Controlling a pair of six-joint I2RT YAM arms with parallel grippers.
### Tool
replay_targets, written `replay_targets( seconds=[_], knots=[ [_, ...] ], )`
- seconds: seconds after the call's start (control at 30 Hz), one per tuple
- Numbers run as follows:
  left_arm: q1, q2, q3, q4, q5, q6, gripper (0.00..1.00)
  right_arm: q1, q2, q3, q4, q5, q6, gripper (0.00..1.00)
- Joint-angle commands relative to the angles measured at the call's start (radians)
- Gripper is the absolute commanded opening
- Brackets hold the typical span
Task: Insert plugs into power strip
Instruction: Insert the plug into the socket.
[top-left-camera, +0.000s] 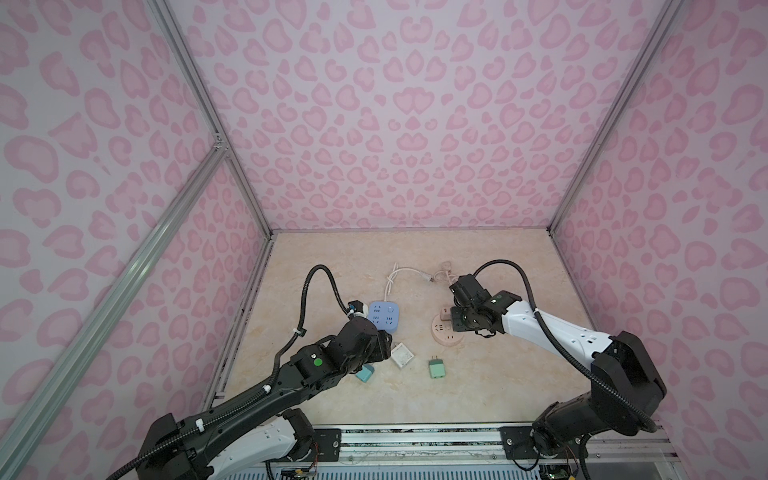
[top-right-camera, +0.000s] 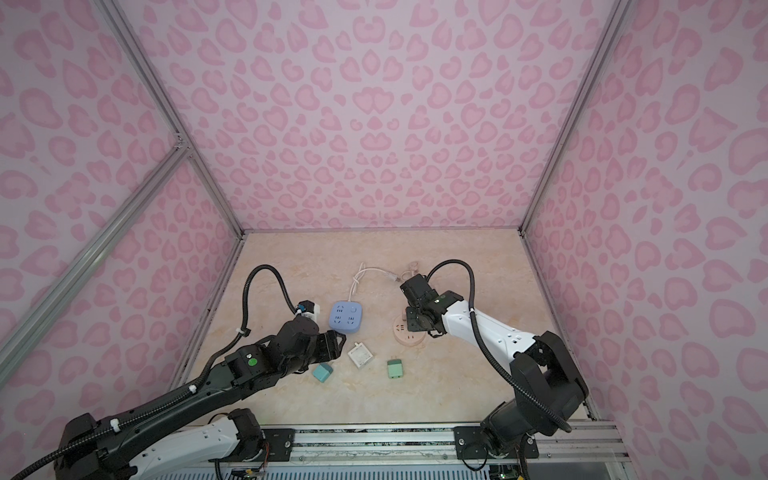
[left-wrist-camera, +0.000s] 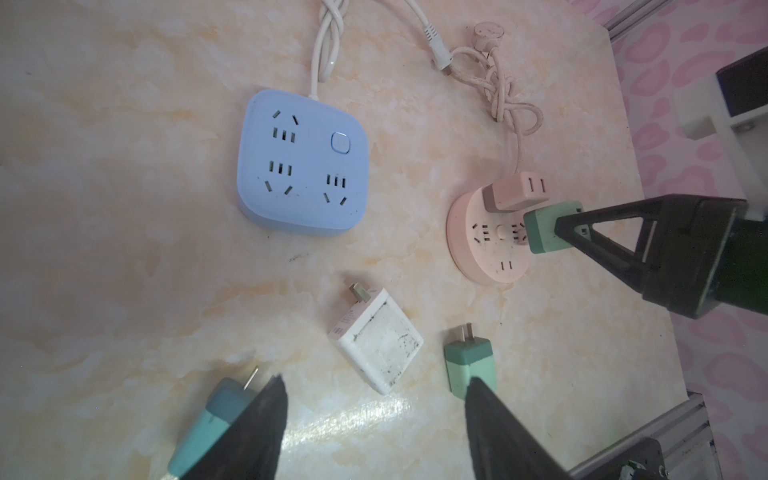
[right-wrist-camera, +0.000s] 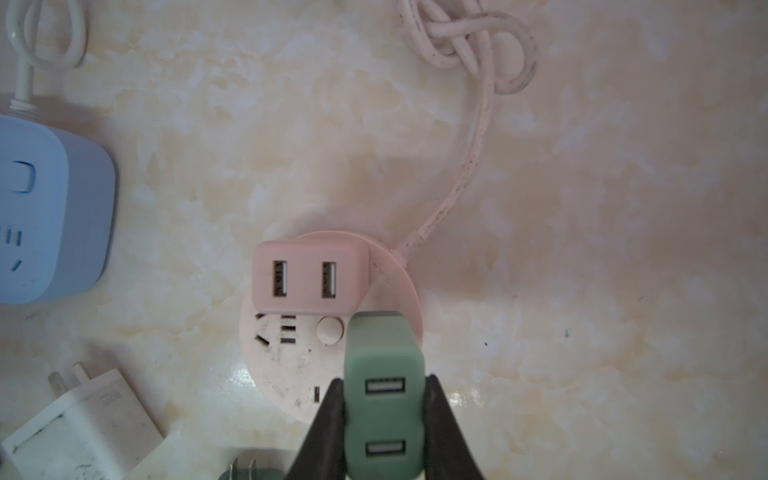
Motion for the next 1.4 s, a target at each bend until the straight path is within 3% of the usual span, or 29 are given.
replay_targets(
  seconds=[0.0,0.33,1.37],
  knots=[
    [0.001,0.004,-0.006,0.047,-0.01,-0.007,0.7,0.003,-0.004,-0.023,0.007,0.012,-0.003,0.0],
    [0.001,0.004,-0.017,0.058,-0.011,-0.008,0.7,0.009,-0.113,-0.084,0.096,-0.003,0.007,0.0],
    [0.002,0.03,-0.037,0.083,-0.013,-0.016,0.69,0.014,-0.04,-0.109,0.102,0.063,0.001,0.0]
  ],
)
